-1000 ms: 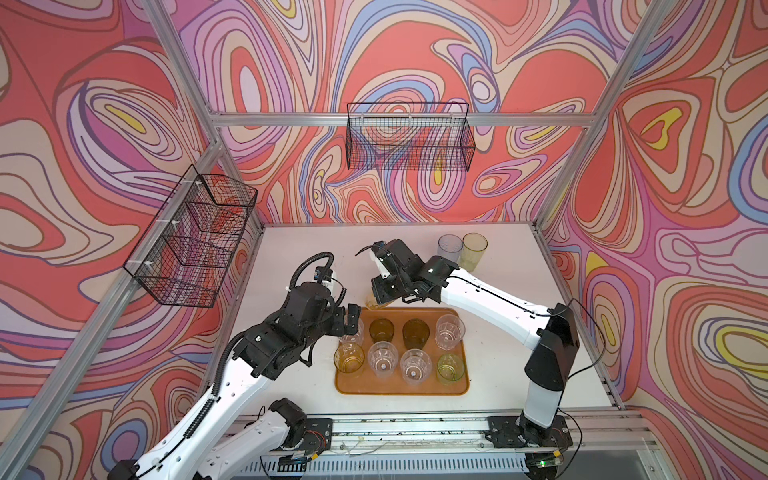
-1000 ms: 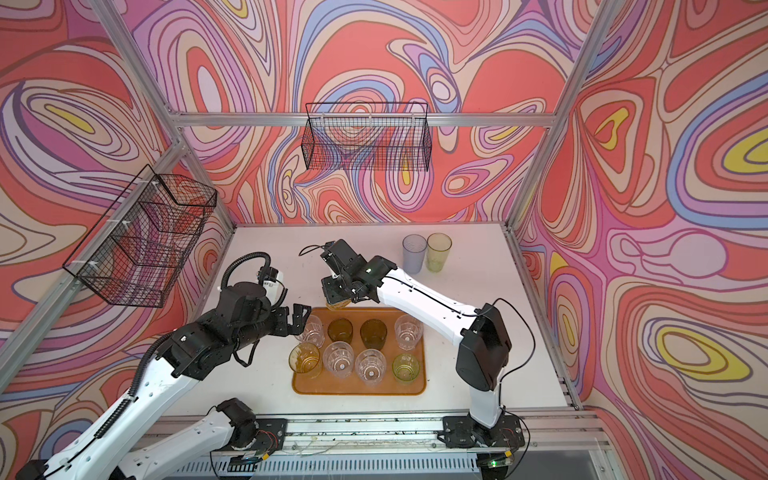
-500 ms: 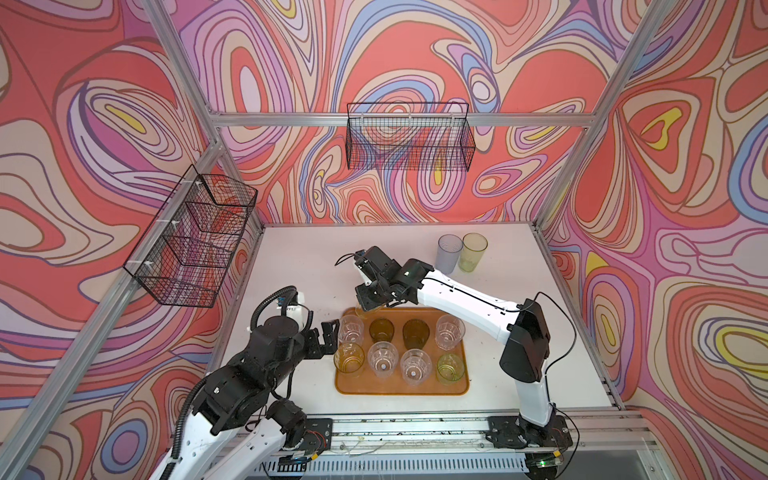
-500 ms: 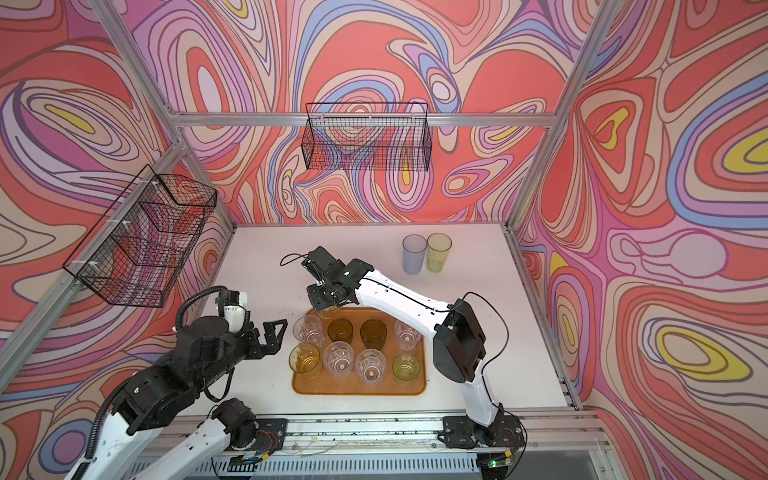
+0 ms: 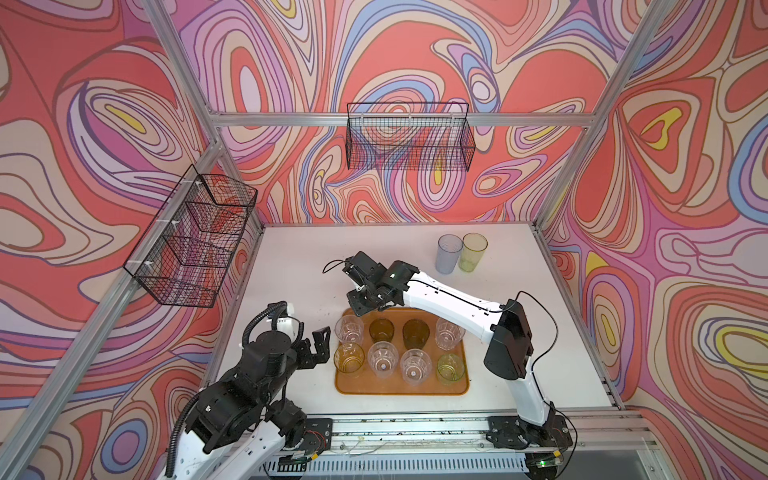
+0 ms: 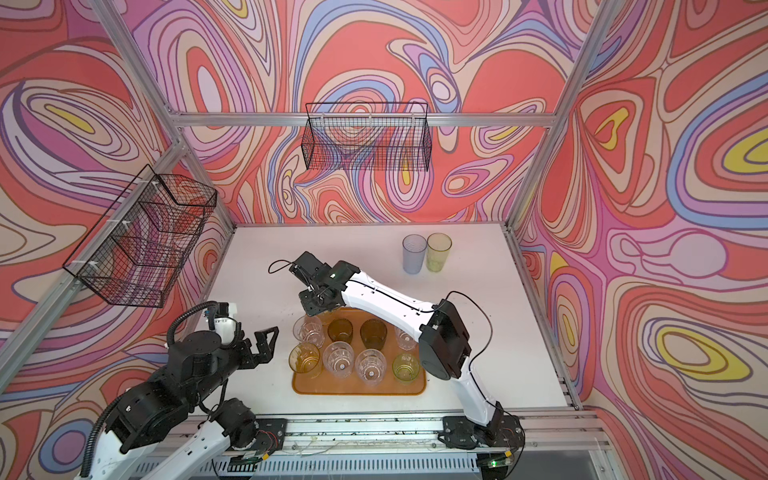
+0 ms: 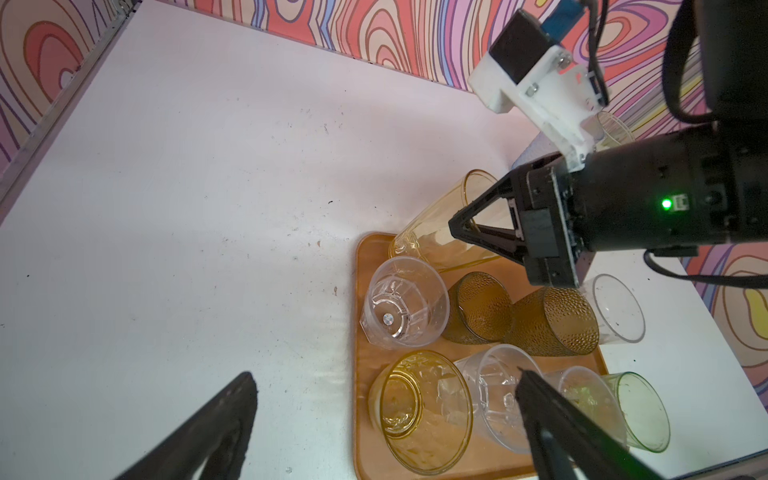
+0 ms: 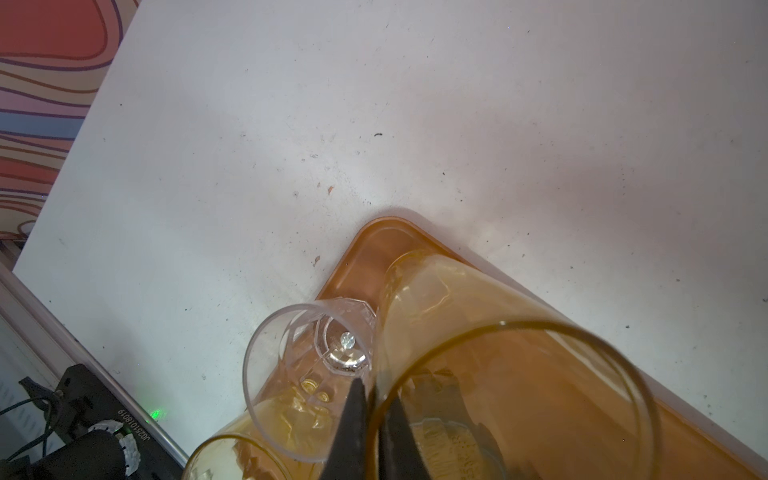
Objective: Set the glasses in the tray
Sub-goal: 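Carry the yellow glass over the tray while the left arm draws back, then lower the yellow glass onto the tray corner farthest from the robot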
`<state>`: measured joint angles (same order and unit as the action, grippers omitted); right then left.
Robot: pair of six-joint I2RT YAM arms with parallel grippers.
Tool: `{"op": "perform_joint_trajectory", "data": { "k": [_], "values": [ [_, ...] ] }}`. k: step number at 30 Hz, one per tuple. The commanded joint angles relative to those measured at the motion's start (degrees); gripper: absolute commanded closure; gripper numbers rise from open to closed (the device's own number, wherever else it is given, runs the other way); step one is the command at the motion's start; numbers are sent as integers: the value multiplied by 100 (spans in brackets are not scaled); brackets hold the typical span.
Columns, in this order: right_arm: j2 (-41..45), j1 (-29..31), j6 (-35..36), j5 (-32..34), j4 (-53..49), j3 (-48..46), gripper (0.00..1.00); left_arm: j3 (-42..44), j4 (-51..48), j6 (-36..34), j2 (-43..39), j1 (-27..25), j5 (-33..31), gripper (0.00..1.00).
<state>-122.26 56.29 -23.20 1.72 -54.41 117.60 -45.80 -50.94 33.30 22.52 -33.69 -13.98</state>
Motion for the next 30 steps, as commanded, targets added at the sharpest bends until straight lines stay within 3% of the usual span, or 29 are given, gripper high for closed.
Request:
{"op": "perform_joint_trajectory", "data": {
  "k": [1, 17, 23, 30],
  "values": [
    [-137, 50, 39, 125, -145, 241, 100, 104, -202, 106, -178, 29, -168, 0],
    [-430, 119, 13, 103, -342, 457, 100, 229, -162, 131, -451, 29, -275, 0],
    [-447, 120, 22, -11, -322, 498, 87, 221, -185, 120, -468, 27, -311, 0],
    [-446, 123, 17, -81, -256, 545, 83, 230, -195, 131, -509, 29, -376, 0]
  ]
}}
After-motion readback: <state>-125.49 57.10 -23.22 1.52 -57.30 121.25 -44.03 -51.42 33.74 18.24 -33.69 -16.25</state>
